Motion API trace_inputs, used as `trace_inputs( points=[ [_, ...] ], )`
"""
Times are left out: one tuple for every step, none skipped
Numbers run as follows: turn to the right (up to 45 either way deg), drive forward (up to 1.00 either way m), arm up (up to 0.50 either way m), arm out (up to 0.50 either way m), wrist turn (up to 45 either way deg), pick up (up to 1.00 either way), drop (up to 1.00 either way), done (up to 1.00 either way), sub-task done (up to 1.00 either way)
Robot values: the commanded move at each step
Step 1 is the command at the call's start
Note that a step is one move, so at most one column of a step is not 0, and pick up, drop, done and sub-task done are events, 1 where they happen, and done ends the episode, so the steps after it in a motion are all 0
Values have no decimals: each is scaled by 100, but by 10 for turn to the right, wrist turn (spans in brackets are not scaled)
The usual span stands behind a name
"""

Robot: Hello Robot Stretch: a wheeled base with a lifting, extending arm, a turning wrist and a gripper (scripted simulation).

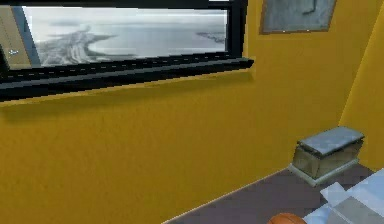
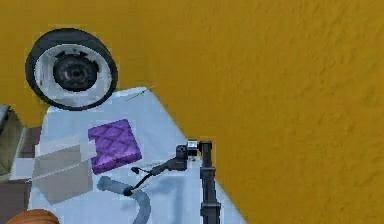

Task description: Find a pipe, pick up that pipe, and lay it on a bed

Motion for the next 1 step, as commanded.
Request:
trace_inputs(
  points=[
    [0,0,0,0,0,0,0,100,0]
  ],
)
